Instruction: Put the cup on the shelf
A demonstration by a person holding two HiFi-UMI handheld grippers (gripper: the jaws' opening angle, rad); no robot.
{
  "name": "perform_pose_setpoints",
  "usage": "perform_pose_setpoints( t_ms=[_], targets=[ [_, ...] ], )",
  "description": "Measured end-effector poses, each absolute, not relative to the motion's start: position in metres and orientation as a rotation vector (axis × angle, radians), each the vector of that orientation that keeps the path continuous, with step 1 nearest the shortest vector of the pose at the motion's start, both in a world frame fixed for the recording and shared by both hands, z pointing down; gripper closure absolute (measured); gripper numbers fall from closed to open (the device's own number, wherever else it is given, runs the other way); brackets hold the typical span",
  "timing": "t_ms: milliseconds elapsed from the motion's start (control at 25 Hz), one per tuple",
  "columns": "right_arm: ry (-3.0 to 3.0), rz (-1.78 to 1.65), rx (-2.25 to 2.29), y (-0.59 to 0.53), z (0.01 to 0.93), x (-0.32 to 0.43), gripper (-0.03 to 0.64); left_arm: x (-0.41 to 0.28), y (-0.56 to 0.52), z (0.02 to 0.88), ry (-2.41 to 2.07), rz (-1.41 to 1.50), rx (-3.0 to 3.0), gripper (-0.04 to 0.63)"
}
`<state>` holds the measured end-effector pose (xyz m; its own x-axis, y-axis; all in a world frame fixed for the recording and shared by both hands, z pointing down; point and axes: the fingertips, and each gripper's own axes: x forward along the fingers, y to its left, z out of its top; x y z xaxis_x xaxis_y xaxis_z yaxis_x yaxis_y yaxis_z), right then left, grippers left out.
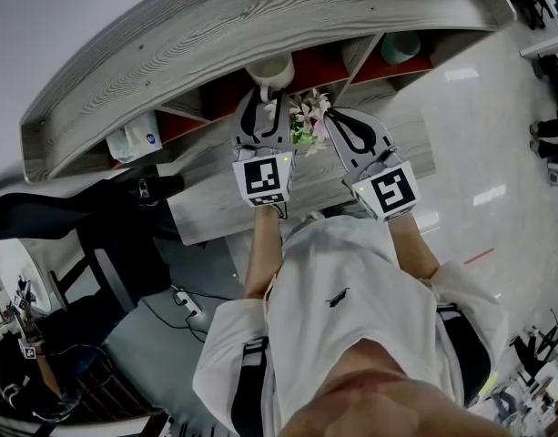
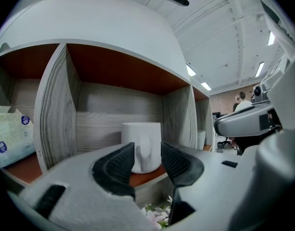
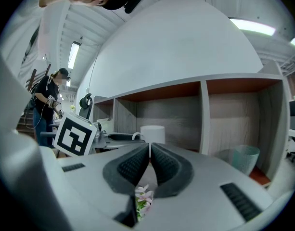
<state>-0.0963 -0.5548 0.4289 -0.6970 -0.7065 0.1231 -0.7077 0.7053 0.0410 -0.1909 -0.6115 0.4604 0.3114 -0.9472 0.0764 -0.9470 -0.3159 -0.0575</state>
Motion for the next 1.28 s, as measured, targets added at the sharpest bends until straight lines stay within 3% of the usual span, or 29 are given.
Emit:
perform_pose_setpoints(
  t_ms=[720,1040,1280],
  targets=[
    [-2.796,-0.001,1.162,-0.534,0.42,-0.096,0.581,-0.201,-0.576,0.443,1.845,-0.116,-2.523,0.425],
    [-2.813,-0.014,1.174,-0.52,0.413,-0.095,0.581,-0.198,-0.546,0.426,1.79,-0.101,-2.53,0.512],
    [-2.821,-0.042,1.162,-0.509,0.407,-0.099,0.581,-0.194,-0.521,0.415,1.718,-0.1,-2.558,0.541]
  ],
)
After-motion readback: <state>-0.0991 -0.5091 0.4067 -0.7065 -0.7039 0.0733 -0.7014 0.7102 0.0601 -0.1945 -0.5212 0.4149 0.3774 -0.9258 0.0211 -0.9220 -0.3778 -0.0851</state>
